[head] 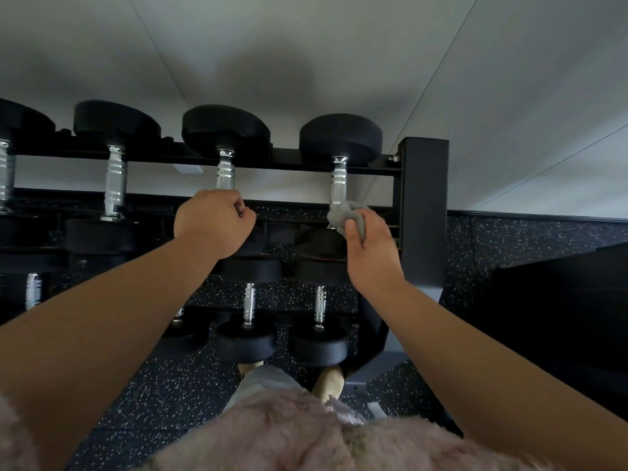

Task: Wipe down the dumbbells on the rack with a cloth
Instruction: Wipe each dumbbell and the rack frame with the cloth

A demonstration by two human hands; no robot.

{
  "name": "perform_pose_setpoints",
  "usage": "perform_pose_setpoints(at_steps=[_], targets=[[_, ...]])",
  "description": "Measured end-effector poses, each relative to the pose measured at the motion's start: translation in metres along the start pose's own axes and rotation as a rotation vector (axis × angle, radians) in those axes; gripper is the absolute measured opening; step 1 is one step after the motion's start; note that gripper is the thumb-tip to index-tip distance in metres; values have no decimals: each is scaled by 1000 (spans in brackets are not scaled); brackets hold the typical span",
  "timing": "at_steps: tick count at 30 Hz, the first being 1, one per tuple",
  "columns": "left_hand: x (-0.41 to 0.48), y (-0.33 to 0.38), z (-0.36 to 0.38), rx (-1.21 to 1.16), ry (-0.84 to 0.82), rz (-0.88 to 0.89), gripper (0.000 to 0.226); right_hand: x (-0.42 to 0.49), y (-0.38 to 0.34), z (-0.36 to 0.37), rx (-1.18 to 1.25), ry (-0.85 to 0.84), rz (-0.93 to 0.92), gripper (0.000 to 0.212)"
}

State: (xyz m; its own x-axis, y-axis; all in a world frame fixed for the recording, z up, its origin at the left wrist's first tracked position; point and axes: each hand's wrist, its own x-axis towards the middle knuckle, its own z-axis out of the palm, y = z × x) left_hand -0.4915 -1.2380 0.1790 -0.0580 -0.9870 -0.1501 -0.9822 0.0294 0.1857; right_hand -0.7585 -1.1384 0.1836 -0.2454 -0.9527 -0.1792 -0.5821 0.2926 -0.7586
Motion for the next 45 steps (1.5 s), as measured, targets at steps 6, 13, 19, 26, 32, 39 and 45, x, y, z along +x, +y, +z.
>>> perform_pose_setpoints(at_steps=[6,13,19,26,32,39,45], targets=[[0,0,1,-20,5,9,21,45,-6,-22,-133,-197,471,45],[0,-1,2,-41,17,6,23,80,-52,-12,-171,-228,320,53],[1,-1,3,-42,17,13,25,70,-62,-22,-511,-690,379,55],[1,-4,5,-64,21,16,28,92,-62,0,-629,-576,330,41],[-2,1,0,-64,29,18,24,119,-56,12,-129,-192,348,57],[-2,2,0,-69,32,14,26,104,-70,7,-858,-693,271,15],[-2,2,-2,-70,17,8,28,115,-63,13,-323,-210,347,46]])
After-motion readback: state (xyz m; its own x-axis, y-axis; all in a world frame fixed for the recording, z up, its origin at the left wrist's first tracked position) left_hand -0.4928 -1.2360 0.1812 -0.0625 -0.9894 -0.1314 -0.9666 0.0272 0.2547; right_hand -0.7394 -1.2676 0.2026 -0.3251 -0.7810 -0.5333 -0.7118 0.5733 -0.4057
